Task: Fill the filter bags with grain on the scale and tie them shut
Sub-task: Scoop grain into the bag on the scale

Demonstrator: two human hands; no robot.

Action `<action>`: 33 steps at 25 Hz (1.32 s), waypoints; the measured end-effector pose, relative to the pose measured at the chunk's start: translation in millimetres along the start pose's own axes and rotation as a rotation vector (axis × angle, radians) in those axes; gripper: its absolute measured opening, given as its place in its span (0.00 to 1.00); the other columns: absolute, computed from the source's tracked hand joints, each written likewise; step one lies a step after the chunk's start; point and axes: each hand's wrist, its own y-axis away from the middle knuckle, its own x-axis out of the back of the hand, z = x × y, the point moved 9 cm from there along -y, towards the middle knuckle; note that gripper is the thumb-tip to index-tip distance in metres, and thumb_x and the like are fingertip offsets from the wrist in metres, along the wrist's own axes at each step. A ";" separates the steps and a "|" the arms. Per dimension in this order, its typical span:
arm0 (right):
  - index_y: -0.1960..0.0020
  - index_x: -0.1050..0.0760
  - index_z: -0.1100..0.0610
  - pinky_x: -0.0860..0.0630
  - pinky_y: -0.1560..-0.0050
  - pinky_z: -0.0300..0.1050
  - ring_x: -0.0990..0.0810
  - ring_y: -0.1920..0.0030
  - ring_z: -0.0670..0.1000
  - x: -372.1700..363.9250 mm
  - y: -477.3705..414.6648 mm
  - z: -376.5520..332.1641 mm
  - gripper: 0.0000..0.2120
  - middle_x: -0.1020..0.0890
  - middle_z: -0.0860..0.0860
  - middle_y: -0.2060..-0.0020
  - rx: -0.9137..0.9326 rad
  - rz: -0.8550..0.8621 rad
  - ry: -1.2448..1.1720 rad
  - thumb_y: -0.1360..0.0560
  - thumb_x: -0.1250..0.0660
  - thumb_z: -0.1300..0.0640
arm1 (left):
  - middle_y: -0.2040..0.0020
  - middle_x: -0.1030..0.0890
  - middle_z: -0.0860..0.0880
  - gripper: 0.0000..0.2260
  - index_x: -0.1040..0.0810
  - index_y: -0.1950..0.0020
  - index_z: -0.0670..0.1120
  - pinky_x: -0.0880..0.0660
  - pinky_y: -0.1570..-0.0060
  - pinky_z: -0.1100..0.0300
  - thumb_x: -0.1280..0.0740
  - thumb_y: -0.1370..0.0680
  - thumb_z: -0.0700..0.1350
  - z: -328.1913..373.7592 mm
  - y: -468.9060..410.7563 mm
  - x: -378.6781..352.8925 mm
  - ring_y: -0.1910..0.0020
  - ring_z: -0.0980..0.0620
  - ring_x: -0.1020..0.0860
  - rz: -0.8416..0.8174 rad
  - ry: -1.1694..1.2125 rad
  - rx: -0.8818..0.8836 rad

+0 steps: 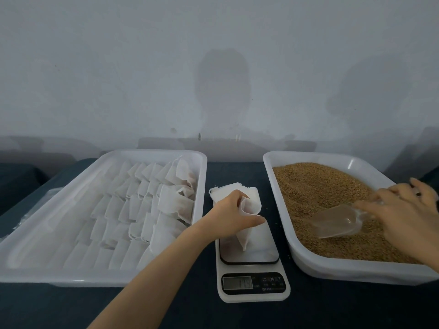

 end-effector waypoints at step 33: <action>0.48 0.30 0.25 0.29 0.40 0.59 0.24 0.41 0.52 -41.7 29.2 21.2 0.26 0.21 0.45 0.41 -0.402 -0.469 -0.877 0.26 0.33 0.59 | 0.44 0.26 0.54 0.28 0.34 0.35 0.51 0.26 0.51 0.61 0.29 0.29 0.61 -3.4 -1.1 -2.6 0.48 0.55 0.25 -0.019 0.007 0.009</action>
